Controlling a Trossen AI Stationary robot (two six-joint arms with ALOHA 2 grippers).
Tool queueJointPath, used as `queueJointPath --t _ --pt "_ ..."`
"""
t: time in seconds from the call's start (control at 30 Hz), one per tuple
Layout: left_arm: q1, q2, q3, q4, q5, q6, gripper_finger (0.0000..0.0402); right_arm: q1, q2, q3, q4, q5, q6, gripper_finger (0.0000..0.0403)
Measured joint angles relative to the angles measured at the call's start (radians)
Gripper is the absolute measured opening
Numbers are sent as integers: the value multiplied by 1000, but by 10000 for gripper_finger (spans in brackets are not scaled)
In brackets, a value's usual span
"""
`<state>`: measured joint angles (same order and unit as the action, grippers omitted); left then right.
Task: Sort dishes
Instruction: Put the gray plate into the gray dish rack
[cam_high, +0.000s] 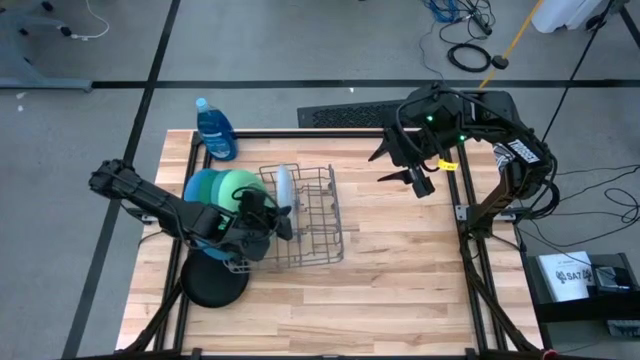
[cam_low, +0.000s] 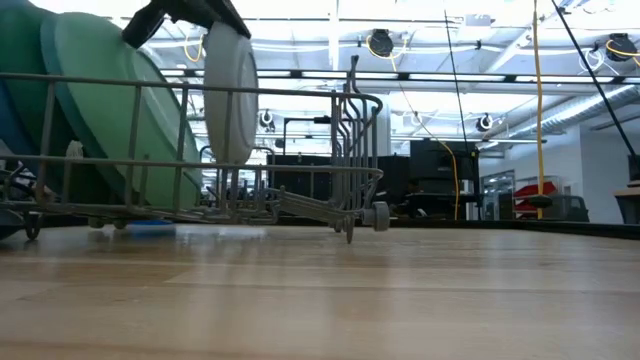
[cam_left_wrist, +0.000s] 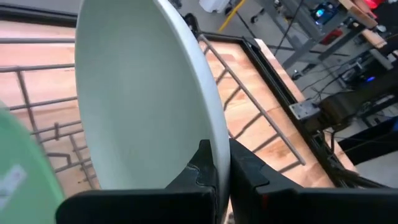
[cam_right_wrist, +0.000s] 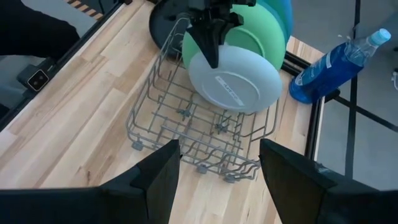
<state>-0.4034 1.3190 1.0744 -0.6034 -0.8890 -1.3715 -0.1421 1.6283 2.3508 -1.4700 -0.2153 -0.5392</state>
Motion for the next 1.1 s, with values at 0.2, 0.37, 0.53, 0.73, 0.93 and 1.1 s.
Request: queueJointPath --t 0.2,0.37,0.53,0.73,0.93,1.1 --pt "-3 0 1 -31 -18 -8 12 0 0 0 2 0 0 212" --pt "-3 0 0 -34 -7 25 37 0 0 0 7 0 -3 212" --pt "-3 0 0 -34 14 27 46 0 0 0 10 0 -7 212" --pt "-3 0 0 -34 16 27 49 0 1 0 15 0 -6 212" --pt "-3 0 0 -35 17 27 50 0 1 0 15 0 -5 212" --pt "-3 -4 -1 -35 11 18 50 0 1 0 15 0 -4 212"
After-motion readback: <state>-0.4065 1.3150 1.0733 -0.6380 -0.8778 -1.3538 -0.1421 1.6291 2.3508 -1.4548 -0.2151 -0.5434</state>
